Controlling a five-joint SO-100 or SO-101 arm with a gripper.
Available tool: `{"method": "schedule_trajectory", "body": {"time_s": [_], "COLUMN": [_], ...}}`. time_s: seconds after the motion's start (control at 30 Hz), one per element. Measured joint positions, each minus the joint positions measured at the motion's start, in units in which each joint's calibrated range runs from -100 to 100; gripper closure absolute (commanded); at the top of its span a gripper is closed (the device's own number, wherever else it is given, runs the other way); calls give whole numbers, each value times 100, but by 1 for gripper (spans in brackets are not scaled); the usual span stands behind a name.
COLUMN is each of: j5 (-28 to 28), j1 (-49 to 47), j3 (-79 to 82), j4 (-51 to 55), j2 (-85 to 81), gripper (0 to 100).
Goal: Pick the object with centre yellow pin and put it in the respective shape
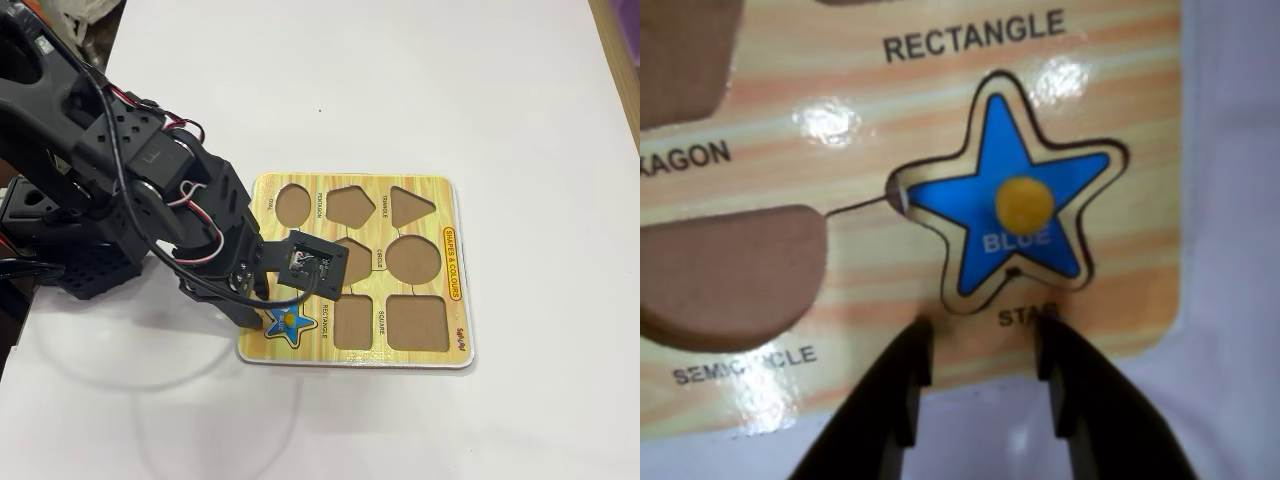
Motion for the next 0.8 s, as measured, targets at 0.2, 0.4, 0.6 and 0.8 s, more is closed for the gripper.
{"method": "schedule_trajectory", "body": {"time_s": [0.2, 0.4, 0.6, 0.8], "j5": [-296, -822, -1347, -1690], "j1": [0, -664, -1244, -1665], "j3": [72, 90, 432, 1214], "j4": [111, 111, 103, 103], "j2": [-361, -842, -1572, -2483], "gripper": [88, 88, 88, 88]}}
